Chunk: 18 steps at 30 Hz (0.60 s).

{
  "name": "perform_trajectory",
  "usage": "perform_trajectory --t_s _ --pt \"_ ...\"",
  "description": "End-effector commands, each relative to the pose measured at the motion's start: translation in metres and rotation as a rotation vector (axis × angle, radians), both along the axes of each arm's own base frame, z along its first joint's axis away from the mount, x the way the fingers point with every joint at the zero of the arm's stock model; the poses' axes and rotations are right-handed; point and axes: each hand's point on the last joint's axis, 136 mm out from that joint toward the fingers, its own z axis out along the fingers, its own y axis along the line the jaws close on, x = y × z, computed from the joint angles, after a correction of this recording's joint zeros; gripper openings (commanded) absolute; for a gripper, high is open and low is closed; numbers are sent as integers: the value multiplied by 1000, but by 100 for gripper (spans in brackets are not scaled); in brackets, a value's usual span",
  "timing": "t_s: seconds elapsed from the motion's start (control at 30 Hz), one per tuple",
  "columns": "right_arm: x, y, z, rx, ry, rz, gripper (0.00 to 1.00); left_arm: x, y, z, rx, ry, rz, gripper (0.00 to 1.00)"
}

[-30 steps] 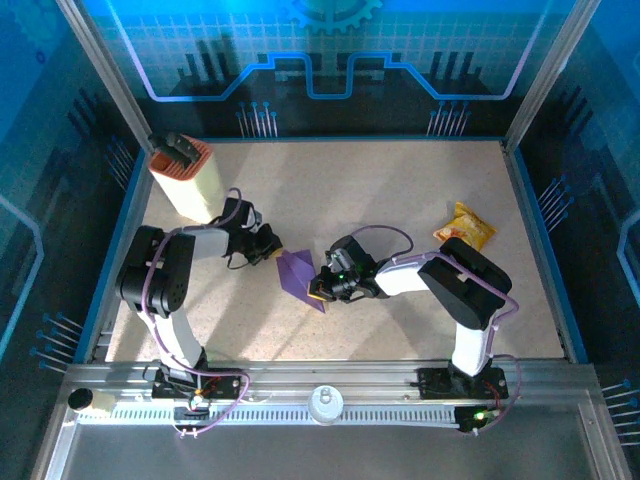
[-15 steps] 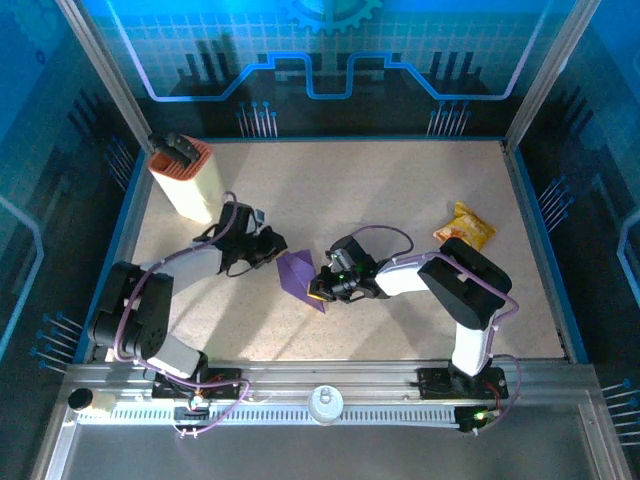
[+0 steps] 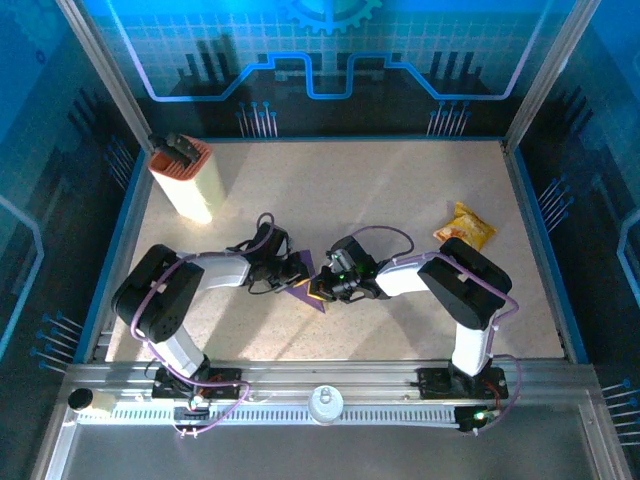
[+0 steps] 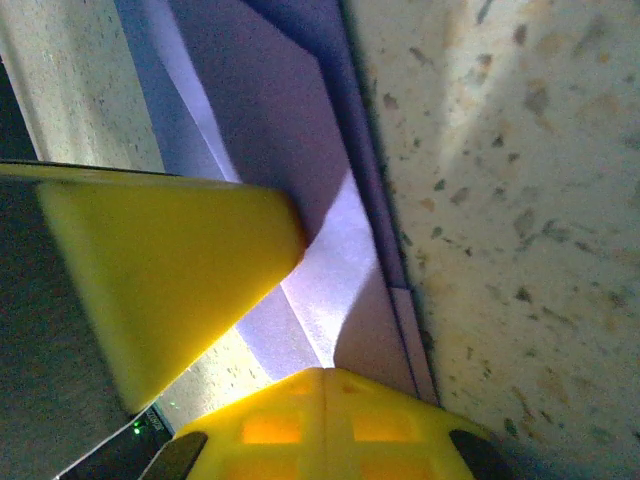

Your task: Fold a paper plane with a square sheet of paper (pick it up from the middle)

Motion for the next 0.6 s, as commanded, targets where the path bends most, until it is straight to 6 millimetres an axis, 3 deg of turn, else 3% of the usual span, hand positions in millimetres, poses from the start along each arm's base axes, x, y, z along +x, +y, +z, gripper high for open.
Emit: perform_trajectory --t_s 0.0,0.13,0.23,0.4,0.57 --pt "-50 -40 -56 -211 182 16 0 3 5 -8 30 10 29 6" --pt "-46 -33 -45 -160 139 28 0 -2 13 -21 79 41 37 4" --pt "-41 -24 -24 -109 72 49 0 -9 23 -32 120 46 48 3" --pt "-35 -19 6 -115 -40 100 0 -15 24 -38 121 49 21 2" --pt "-34 -8 12 -107 -64 175 0 -17 22 -39 120 49 -4 2"
